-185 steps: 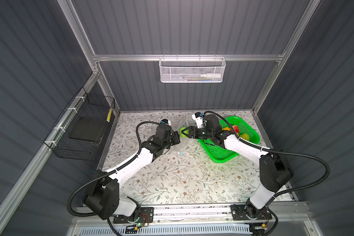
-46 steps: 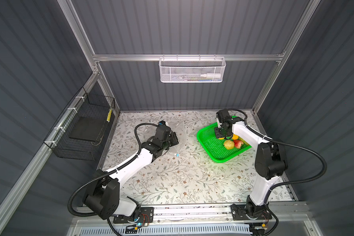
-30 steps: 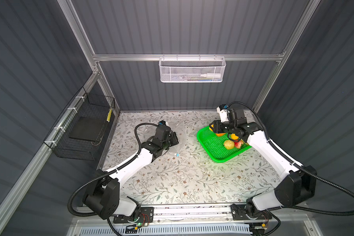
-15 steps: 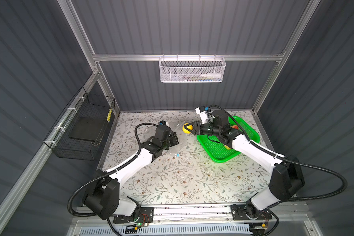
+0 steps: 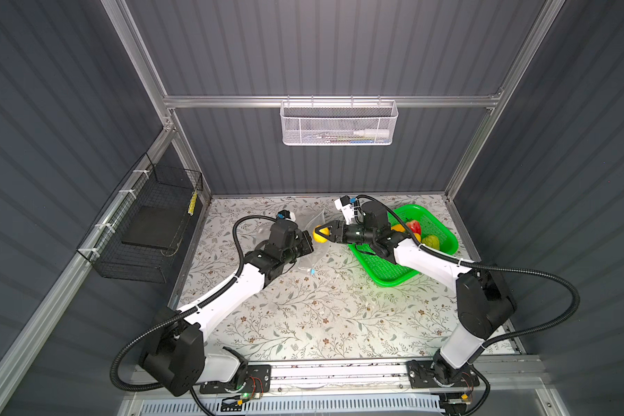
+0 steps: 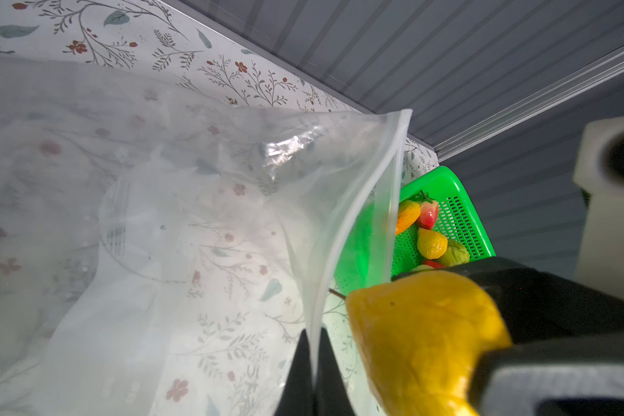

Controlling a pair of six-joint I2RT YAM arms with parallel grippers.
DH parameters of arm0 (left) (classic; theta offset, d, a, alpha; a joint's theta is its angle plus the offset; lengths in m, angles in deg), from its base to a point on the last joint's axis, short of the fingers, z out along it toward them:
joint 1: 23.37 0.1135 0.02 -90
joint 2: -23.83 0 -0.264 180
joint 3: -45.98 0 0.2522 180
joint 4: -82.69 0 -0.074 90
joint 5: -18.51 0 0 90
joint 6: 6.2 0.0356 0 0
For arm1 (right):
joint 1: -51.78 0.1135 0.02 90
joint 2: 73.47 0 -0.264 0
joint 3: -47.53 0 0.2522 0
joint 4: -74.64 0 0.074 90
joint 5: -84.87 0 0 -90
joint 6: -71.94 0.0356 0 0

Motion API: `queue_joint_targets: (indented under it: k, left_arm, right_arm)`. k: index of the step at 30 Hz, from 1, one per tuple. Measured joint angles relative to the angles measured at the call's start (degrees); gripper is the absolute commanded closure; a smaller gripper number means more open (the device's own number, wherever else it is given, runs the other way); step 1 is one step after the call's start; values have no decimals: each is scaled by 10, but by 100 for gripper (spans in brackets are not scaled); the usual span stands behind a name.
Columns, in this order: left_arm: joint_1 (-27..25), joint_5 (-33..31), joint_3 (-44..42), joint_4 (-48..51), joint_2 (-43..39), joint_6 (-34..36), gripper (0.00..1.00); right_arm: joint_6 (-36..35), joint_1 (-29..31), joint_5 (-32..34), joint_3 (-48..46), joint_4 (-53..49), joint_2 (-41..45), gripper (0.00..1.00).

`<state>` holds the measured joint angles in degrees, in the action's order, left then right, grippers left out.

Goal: Place the food in the zip-top bag and seal the zipper
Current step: 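Open the right gripper to drop the lemon into the bag, then return the right gripper to the basket and grasp the pale yellow pear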

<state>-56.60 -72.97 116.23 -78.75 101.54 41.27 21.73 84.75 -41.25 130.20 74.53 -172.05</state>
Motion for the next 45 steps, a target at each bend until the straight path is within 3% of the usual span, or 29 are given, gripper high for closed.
queue_joint_targets:
  k: [7,13,21,25,33,40,45]
  left_arm:
    - [0,0,0,0,-5,-2,100]
    - [0,0,0,-1,-5,-2,100]
    - [0,0,0,-1,-5,-4,100]
    - [0,0,0,-1,-5,-4,100]
    - [0,-4,0,-2,-5,-7,100]
    - [2,-6,0,-1,-7,-8,100]
    - [2,-5,0,-1,-7,-8,100]
  right_arm:
    - [-35,15,50,1,-49,-24,51]
    - [-94,47,141,47,-144,-49,49]
    - [-151,75,226,97,-230,-74,31]
    - [-158,77,224,97,-239,-74,23]
    - [-144,63,184,90,-233,-23,17]
    - [-111,-24,122,47,-182,76,12]
    - [-130,-88,143,27,-215,128,9]
